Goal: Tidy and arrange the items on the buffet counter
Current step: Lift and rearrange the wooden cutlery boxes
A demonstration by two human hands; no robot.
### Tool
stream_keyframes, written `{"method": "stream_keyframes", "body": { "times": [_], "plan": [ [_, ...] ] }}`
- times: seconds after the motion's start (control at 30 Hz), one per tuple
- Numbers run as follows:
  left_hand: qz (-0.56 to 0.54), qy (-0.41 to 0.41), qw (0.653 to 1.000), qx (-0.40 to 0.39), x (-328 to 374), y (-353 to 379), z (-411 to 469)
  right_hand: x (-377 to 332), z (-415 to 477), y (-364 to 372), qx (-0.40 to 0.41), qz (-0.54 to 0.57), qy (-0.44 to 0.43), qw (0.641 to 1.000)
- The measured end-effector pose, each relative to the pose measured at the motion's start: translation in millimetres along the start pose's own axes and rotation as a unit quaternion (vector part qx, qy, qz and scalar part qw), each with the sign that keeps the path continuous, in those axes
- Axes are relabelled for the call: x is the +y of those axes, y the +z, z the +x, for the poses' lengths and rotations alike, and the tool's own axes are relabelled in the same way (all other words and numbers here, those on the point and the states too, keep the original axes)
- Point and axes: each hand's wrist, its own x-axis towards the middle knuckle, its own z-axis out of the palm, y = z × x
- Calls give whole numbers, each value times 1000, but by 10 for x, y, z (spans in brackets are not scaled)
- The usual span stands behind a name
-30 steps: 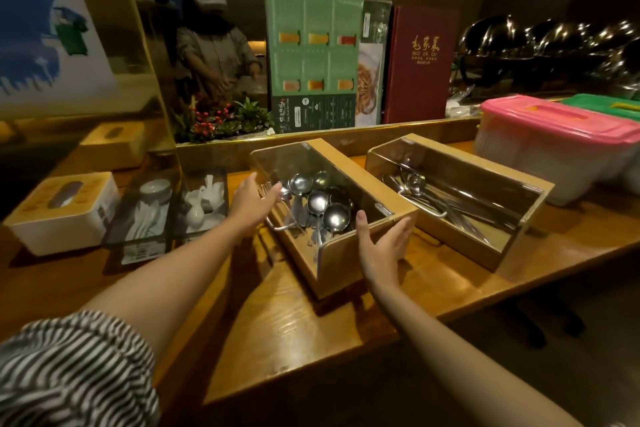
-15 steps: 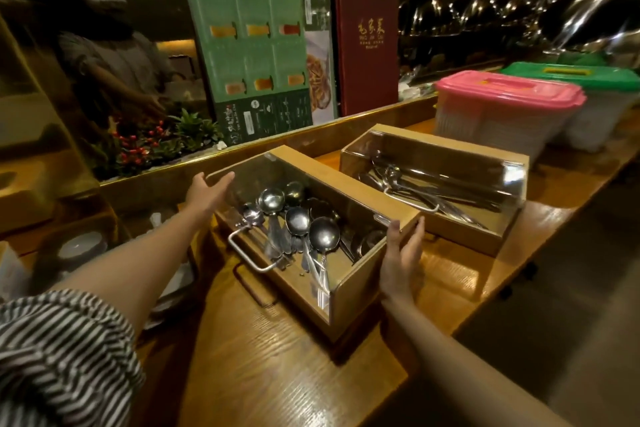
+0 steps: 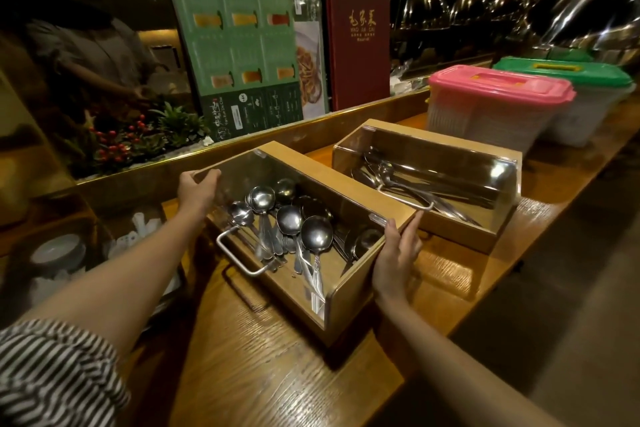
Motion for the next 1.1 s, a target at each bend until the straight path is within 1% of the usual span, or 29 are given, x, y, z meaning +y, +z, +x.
{"method": "stream_keyframes", "body": {
  "times": [0.17, 0.33, 0.57, 0.7, 0.8, 1.1],
  "plan": [
    [-6, -12, 1000, 10, 2, -1, 0, 44, 71, -15, -3, 8, 1, 1000],
    [-17, -12, 999, 35, -8, 82, -72, 1, 232, -121, -26, 22, 18, 999],
    [-49, -5, 996, 78, -36, 145, -281, 1, 424, -252, -50, 13, 16, 999],
    [-56, -14, 993, 103, -48, 134, -454, 8, 535, -315, -80, 24, 9, 996],
    [-85, -18, 989, 121, -69, 129, -579, -21, 626, -371, -103, 34, 3, 994],
    [-83, -13, 981, 175, -121, 63, -913, -24, 743, -486, -145, 51, -1, 988]
  ]
}}
